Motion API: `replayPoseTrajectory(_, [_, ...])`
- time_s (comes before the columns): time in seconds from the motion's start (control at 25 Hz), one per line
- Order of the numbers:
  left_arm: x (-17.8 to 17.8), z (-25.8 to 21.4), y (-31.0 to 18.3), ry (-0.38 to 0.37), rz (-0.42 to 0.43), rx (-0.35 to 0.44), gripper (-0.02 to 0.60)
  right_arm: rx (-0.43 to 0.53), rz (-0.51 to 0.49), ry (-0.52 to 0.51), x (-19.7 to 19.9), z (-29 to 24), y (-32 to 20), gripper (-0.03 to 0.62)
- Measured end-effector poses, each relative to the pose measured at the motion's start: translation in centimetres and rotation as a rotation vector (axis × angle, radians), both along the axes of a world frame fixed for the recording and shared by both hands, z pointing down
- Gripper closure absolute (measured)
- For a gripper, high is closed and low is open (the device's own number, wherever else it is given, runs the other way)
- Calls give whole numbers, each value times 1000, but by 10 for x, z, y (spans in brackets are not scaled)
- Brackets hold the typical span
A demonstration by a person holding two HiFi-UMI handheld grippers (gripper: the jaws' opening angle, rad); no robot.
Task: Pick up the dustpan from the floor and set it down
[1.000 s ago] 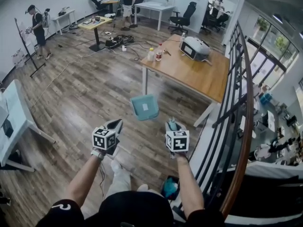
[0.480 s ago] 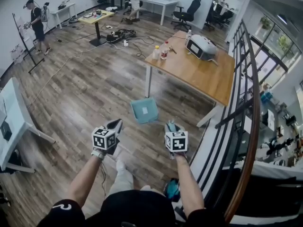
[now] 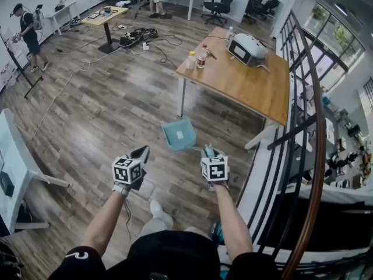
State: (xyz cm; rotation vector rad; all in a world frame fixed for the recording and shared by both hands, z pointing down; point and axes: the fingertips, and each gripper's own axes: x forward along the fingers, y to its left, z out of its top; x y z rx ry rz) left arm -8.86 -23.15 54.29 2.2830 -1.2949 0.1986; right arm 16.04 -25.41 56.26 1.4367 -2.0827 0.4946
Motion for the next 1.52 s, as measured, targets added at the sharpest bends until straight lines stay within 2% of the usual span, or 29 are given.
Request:
replayPoseTrajectory(0.32, [-30, 40, -35, -15, 64, -22, 584, -62, 32, 10, -39, 64, -37, 511])
replayPoseTrajectory(0.56, [-51, 87, -51, -27, 85, -79, 584, -100, 54, 21, -59, 117, -48, 511])
replayPoseTrajectory(0.92, [-64, 141, -81, -6, 14, -114, 584, -157, 32, 44, -72, 194, -77, 510])
replayPoseTrajectory(1.28, [-55, 206, -88, -51, 15, -160, 584, -233, 3, 34, -77, 275, -102, 510])
replayPoseTrajectory(1.52, [-63, 240, -93, -61, 5, -176, 584, -246, -5, 73, -78, 317, -112, 510])
